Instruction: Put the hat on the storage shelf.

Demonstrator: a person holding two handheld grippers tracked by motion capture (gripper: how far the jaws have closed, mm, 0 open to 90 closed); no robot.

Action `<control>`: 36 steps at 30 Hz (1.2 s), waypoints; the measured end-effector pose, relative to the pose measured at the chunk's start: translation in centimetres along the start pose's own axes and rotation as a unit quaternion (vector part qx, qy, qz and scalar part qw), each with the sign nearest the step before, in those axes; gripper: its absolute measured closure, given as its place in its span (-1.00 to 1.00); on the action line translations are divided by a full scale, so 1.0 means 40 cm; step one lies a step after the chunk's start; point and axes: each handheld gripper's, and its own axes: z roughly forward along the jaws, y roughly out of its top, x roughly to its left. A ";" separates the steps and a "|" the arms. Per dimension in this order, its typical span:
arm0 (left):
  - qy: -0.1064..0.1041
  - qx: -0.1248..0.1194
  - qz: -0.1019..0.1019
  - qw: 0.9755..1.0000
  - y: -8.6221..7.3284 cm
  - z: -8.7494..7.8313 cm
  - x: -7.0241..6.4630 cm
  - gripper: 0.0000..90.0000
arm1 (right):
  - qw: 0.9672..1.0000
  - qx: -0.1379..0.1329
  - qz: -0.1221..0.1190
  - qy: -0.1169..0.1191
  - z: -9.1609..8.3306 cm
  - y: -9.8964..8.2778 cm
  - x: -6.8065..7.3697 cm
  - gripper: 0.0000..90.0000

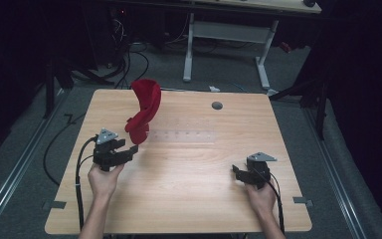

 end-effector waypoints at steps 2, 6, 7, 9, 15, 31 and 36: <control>-0.003 0.002 -0.002 1.000 -0.005 -0.007 -0.001 -0.09 | 1.000 0.000 0.000 0.000 0.000 0.000 0.000 -0.24; -0.008 0.005 -0.006 1.000 -0.015 -0.021 -0.004 -0.10 | 1.000 0.000 0.000 0.000 0.000 0.000 0.000 -0.24; -0.009 0.006 -0.007 1.000 -0.016 -0.024 -0.005 -0.10 | 1.000 0.000 0.000 0.000 0.000 0.000 0.000 -0.24; -0.012 0.007 -0.008 1.000 -0.020 -0.031 -0.008 -0.10 | 1.000 0.000 -0.001 0.000 0.000 0.000 0.000 -0.24; -0.015 0.009 -0.012 1.000 -0.034 -0.043 -0.009 -0.10 | 1.000 -0.001 0.000 -0.001 0.000 0.000 0.000 -0.24; -0.035 0.026 -0.008 0.999 -0.072 -0.057 -0.029 -0.11 | 1.000 0.000 0.000 -0.001 0.000 0.000 0.001 -0.24; -0.038 0.030 -0.007 0.999 -0.089 -0.055 -0.038 -0.12 | 1.000 0.000 0.000 -0.001 0.000 0.000 0.001 -0.24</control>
